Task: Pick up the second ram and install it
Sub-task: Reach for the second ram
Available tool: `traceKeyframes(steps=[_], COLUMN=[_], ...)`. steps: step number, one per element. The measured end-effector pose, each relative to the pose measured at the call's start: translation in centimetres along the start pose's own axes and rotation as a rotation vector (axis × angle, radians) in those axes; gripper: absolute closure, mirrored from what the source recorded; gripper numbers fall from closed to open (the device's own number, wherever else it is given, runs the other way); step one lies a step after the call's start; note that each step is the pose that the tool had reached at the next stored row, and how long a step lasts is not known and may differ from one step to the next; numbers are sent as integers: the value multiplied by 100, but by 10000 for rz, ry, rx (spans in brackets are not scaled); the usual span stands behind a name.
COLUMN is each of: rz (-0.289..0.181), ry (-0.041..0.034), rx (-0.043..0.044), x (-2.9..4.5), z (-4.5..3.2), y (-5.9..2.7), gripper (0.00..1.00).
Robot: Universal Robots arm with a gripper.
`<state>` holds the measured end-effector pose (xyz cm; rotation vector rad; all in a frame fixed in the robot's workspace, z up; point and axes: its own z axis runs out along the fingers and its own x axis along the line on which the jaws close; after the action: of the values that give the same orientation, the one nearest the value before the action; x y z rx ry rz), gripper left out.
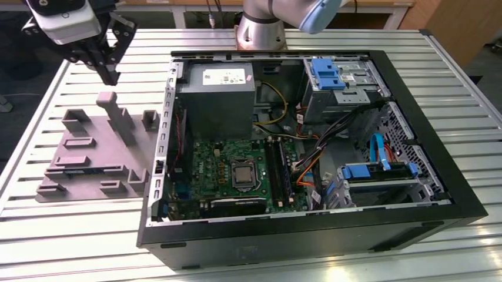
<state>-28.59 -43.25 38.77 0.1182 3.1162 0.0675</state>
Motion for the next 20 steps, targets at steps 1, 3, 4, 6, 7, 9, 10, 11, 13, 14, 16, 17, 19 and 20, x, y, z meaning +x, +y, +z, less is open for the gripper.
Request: traceKeyframes(steps=[1, 3, 4, 6, 7, 9, 10, 11, 13, 14, 16, 17, 19, 20], rz=[0, -4, -7, -10, -13, -21, -24, -28, -32, -32, -32, -33, -33, -32], ry=[0, 1, 0, 1, 0, 1, 1, 1, 2, 2, 2, 2, 2, 2], rx=[0, 0, 0, 1, 0, 0, -1, -1, -1, 0, 0, 0, 0, -1], x=[15, 59, 82, 133, 158, 217, 244, 269, 318, 340, 354, 354, 355, 356], z=[0, 0, 0, -1, 0, 0, 0, 0, 0, 0, 0, 0, 0, 0], y=[-1, -5, -6, -10, -12, -17, -19, -21, -24, -26, -27, -27, -27, -27], gripper=[89, 89, 89, 89, 89, 89, 89, 89, 89, 89, 89, 89, 89, 89])
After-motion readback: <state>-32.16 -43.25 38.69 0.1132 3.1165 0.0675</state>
